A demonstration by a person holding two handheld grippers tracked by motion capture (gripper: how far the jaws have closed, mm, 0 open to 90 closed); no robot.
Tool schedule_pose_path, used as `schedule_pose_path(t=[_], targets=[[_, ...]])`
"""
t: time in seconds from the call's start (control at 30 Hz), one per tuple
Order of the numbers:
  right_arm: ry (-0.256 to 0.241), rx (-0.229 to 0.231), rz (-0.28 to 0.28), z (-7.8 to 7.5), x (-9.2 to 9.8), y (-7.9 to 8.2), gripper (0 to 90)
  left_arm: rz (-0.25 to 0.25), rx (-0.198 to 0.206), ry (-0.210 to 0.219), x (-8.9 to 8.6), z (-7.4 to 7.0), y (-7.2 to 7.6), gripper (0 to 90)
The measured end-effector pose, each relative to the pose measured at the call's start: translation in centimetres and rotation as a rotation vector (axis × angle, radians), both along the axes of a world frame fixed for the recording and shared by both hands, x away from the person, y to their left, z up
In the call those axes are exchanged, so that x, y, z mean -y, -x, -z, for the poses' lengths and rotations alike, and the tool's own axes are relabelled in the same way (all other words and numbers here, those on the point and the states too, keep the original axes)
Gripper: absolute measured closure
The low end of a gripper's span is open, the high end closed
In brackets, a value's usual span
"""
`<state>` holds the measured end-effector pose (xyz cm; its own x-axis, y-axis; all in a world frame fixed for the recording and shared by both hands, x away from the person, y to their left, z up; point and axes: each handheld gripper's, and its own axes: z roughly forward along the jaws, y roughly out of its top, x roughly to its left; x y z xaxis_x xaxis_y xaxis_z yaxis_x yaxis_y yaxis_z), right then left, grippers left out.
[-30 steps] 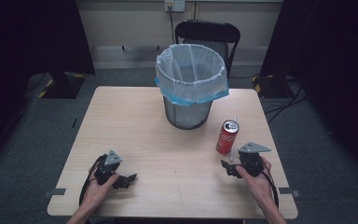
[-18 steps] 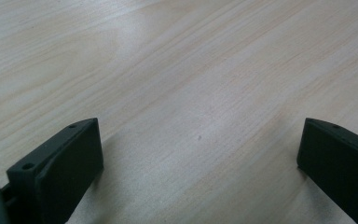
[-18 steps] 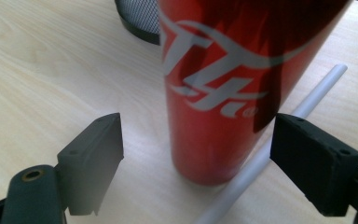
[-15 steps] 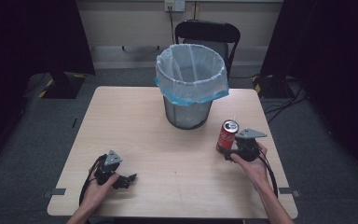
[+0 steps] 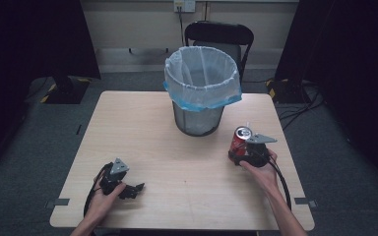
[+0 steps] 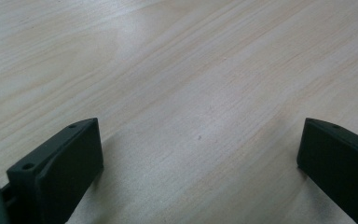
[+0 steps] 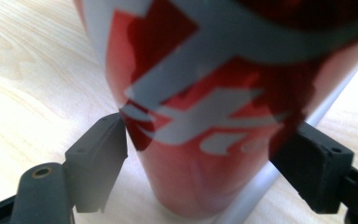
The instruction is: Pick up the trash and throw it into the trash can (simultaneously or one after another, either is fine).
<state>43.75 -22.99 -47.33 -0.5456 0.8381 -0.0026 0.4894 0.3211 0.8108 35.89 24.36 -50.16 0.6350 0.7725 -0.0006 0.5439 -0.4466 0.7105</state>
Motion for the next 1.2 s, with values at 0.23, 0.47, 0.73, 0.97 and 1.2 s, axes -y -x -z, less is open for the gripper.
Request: schedule_pose_path(t=[0.23, 0.47, 0.73, 0.97, 1.2], targets=[[0.026, -0.011, -0.001, -0.1, -0.5, -0.4, 28.3, 0.000, 0.000, 0.000, 0.0, 0.0, 0.0, 0.0], [0.024, -0.007, -0.009, -0.2, -1.0, -0.7, 33.9, 0.000, 0.000, 0.000, 0.0, 0.0, 0.0, 0.0], [-0.013, -0.005, 0.005, -0.7, -0.7, -0.5, 34.1, -0.001, 0.001, 0.000, 0.0, 0.0, 0.0, 0.0], [-0.049, -0.015, 0.000, -1.2, -0.3, -0.3, 34.2, -0.001, 0.001, 0.000, 0.0, 0.0, 0.0, 0.0], [-0.077, -0.030, -0.010, -1.8, -0.4, 0.1, 34.4, -0.001, 0.001, 0.000, 0.0, 0.0, 0.0, 0.0]])
